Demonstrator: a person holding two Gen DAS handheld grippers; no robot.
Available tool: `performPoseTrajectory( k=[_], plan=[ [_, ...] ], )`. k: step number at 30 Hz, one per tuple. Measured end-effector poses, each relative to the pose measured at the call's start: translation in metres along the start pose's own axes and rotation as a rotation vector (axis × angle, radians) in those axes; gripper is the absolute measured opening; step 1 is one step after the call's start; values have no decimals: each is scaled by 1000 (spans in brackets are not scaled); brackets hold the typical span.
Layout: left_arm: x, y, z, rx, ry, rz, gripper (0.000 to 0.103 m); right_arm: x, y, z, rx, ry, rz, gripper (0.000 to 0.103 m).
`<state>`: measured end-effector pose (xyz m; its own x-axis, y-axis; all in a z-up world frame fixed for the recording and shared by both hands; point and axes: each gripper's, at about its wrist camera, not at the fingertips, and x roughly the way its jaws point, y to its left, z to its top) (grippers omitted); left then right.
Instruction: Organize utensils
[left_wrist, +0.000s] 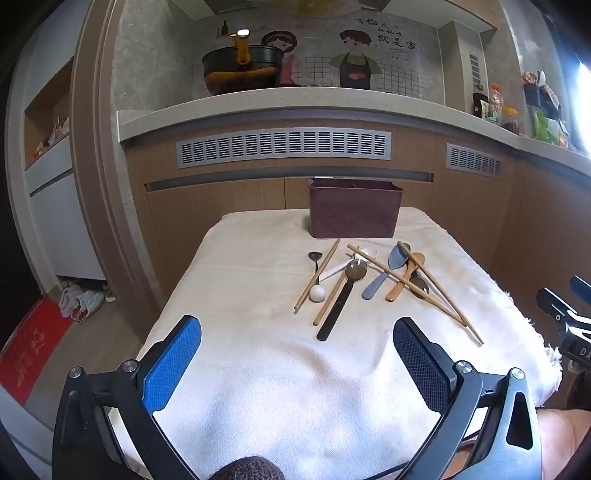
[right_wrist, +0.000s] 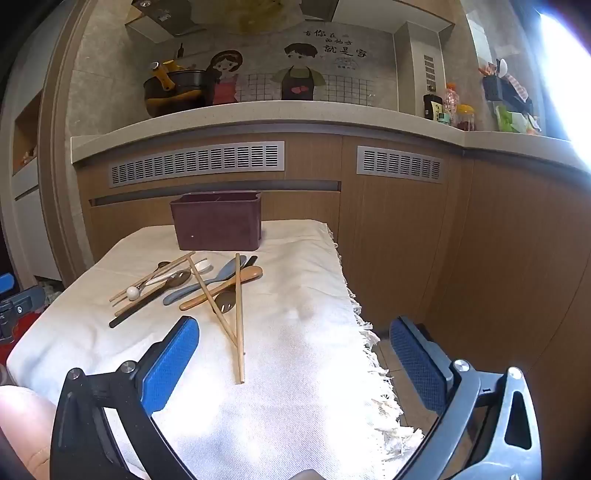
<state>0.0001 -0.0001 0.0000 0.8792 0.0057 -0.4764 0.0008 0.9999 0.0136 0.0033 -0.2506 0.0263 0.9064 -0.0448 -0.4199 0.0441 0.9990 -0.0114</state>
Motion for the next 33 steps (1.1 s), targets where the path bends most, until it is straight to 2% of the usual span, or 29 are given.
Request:
performPoseTrajectory(
  k=[7, 33],
  plan=[
    [-6, -2, 2, 5, 8, -2, 103, 0, 1, 0, -6, 11, 0, 103],
    [9, -6, -4, 22, 47, -12, 103, 8, -2, -5, -2, 11, 5, 103]
  ],
)
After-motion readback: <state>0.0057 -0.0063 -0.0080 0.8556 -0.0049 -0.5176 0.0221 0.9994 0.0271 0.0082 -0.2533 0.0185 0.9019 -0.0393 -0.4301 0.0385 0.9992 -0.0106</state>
